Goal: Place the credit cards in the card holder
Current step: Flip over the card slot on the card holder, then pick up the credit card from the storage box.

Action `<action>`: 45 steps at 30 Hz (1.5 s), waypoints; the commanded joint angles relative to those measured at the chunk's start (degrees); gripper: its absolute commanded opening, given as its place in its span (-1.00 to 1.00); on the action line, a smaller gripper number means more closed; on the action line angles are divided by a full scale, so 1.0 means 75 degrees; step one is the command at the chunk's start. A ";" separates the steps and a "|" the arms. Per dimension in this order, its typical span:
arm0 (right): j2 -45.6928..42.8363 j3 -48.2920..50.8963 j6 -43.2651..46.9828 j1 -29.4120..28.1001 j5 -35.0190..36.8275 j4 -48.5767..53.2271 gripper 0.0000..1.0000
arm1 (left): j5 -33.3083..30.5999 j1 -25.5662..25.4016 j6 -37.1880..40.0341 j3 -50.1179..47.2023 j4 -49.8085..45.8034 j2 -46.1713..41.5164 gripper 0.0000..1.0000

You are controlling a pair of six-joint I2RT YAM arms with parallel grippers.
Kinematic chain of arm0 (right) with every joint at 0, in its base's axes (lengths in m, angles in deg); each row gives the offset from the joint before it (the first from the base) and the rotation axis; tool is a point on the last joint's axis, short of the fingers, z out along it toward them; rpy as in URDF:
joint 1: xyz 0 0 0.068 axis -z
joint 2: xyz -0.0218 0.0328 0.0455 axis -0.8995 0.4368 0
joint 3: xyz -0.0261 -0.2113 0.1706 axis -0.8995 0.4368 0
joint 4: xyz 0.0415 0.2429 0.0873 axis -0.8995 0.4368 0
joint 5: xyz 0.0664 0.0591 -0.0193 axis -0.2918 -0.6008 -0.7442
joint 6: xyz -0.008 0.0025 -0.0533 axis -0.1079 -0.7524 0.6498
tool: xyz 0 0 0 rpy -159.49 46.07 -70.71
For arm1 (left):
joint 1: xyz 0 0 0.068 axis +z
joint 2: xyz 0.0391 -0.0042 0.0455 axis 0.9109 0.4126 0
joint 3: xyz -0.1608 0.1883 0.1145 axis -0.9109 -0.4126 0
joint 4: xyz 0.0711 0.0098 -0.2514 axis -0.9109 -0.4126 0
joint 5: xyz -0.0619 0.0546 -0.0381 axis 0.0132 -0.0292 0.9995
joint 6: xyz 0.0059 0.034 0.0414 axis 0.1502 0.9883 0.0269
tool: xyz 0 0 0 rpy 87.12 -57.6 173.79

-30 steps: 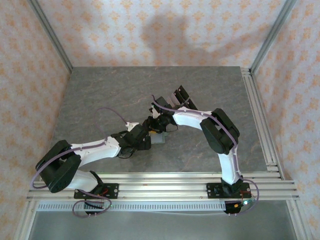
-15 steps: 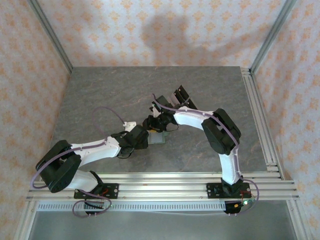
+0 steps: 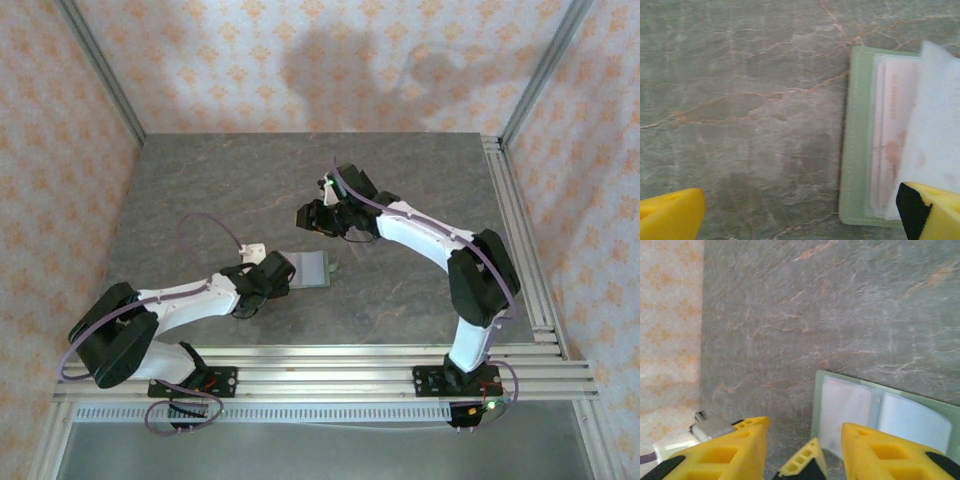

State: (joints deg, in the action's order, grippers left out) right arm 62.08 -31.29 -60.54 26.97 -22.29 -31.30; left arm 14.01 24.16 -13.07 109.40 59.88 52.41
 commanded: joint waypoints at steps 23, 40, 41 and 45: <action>0.2247 -0.4312 0.3444 0.0479 0.4412 0.4706 -0.18 | -0.0568 0.0759 -0.0454 0.0431 -0.1362 -0.0837 1.00; 0.4302 -0.6400 0.3990 0.0486 0.5121 0.5780 -0.31 | -0.0235 0.1170 -0.0195 0.0484 -0.1187 -0.0630 0.99; 0.4366 -0.6447 0.4005 0.0482 0.5143 0.5814 -0.31 | -0.0225 0.1170 -0.0195 0.0478 -0.1175 -0.0623 0.99; 0.4543 -0.6566 0.4046 0.0484 0.5241 0.5864 -0.32 | -0.0211 0.1171 -0.0195 0.0453 -0.1157 -0.0617 0.99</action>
State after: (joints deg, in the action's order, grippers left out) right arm 95.06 -78.72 -31.43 30.52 14.48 9.97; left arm 13.16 32.42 -14.75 111.67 52.04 47.28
